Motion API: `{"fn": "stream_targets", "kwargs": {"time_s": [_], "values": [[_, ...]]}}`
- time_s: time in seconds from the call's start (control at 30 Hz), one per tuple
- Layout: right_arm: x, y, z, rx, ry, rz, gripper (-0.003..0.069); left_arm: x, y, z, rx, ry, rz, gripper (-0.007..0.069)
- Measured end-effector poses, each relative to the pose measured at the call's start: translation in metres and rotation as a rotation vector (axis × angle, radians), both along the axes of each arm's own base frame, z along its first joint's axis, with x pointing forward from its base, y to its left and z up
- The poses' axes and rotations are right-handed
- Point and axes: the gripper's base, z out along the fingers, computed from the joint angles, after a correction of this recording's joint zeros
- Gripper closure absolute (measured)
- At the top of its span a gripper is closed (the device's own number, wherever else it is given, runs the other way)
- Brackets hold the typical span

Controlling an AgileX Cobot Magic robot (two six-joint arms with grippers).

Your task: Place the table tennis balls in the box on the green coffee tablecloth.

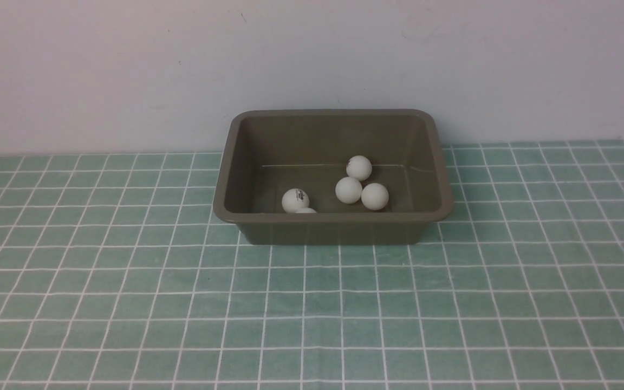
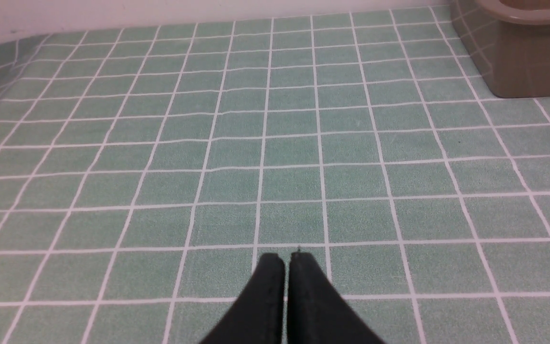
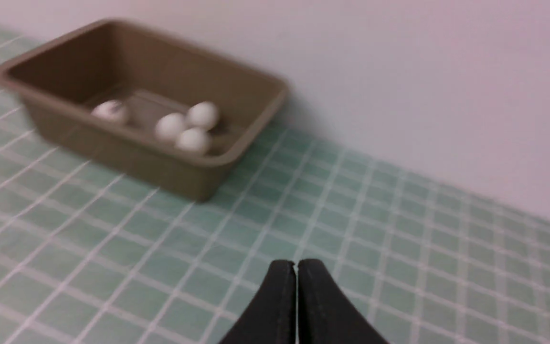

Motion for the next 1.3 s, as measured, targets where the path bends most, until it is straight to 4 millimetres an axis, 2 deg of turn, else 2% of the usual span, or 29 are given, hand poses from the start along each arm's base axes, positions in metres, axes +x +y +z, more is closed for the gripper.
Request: {"fn": "stream_targets", "kwargs": {"time_s": [0.13, 0.2, 0.37, 0.53, 0.67, 0.87, 1.3], "values": [[0.007, -0.001, -0.026, 0.012, -0.033, -0.02, 0.0657, 0.0, 0.0, 0.0, 0.0, -0.002, 0.0, 0.0629], [0.008, -0.001, -0.047, 0.016, -0.083, -0.026, 0.0657, 0.0, 0.0, 0.0, 0.0, -0.002, 0.0, 0.0629], [0.008, -0.002, -0.073, 0.023, -0.199, -0.038, 0.0657, 0.0, 0.0, 0.0, 0.0, -0.002, 0.0, 0.0629], [0.013, -0.002, -0.102, 0.071, -0.16, -0.045, 0.0657, 0.0, 0.0, 0.0, 0.0, -0.002, 0.0, 0.0629], [0.015, -0.002, -0.114, 0.113, -0.123, -0.051, 0.0657, 0.0, 0.0, 0.0, 0.0, -0.002, 0.0, 0.0629], [0.014, -0.002, -0.119, 0.164, -0.074, -0.059, 0.0657, 0.0, 0.0, 0.0, 0.0, -0.003, 0.0, 0.0629], [0.014, -0.001, -0.121, 0.196, -0.047, -0.064, 0.0657, 0.0, 0.0, 0.0, 0.0, -0.003, 0.0, 0.0629]]}}
